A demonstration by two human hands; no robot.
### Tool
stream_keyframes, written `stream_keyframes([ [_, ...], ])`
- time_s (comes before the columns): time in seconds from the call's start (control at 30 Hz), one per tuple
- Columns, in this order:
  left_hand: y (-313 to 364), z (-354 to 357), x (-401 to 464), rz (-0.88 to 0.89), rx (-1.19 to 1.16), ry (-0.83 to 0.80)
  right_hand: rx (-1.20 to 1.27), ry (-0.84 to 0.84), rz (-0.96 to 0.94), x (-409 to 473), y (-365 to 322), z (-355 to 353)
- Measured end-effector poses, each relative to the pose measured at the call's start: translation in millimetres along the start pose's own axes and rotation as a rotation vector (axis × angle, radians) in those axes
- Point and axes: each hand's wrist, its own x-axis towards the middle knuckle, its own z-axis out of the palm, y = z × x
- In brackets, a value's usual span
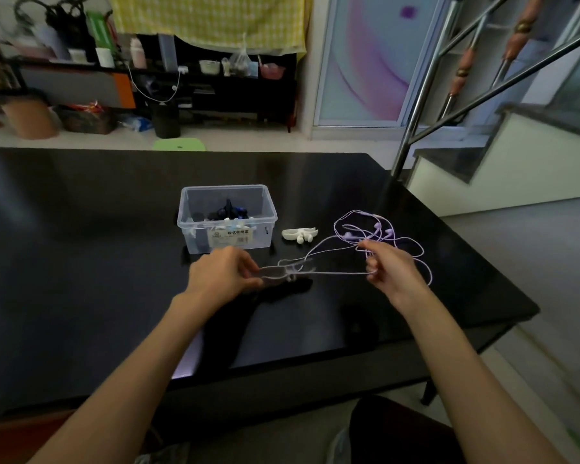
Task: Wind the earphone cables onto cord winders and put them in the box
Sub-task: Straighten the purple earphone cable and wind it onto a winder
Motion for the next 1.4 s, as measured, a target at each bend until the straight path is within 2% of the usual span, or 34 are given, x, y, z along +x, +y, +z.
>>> stream_keyframes([
  [0.1, -8.3, -1.2, 2.4, -0.042, 0.064, -0.027, -0.355, 0.029, -0.130, 1.1, 2.6, -2.5],
  [0.23, 2.6, 12.6, 6.5, -0.008, -0.003, -0.042, -0.659, -0.304, -0.005, -9.3, 10.9, 1.8],
  [0.3, 15.4, 26.5, 6.6, 0.037, -0.051, -0.074, -0.789, -0.387, 0.036, -12.6, 13.3, 5.2],
  [0.43, 37.7, 46.3, 9.7, 0.057, -0.153, -0.100, -0.938, -0.285, -0.049, -9.5, 12.7, 6.9],
  [0.53, 46.8, 52.1, 13.6, -0.053, -0.297, -0.108, -0.854, -0.351, -0.057, -8.4, 13.4, 7.5],
  [0.63, 51.2, 52.2, 18.9, -0.081, -0.415, -0.115, -0.866, -0.395, -0.038, -8.0, 18.2, 8.8],
  [0.8, 63.9, 48.0, 22.9, -0.118, -0.728, -0.257, -0.793, -0.345, -0.097, -4.3, 18.3, 8.2],
  [0.97, 62.4, 43.9, 20.1, -0.123, -0.840, -0.290, -0.563, -0.281, -0.223, -8.5, 12.2, 12.9],
  [1.07, 57.9, 42.8, 20.3, -0.153, -0.910, -0.245, -0.429, -0.276, -0.198, -10.1, 8.4, 13.9],
  [1.27, 50.9, 29.2, 24.2, -0.356, -1.323, -0.214, -0.234, -0.251, -0.118, -11.0, 5.9, 13.6],
  [1.4, 46.2, 12.3, 23.4, -0.395, -1.588, -0.139, 0.026, -0.195, -0.088, -5.2, 2.6, 10.1],
])
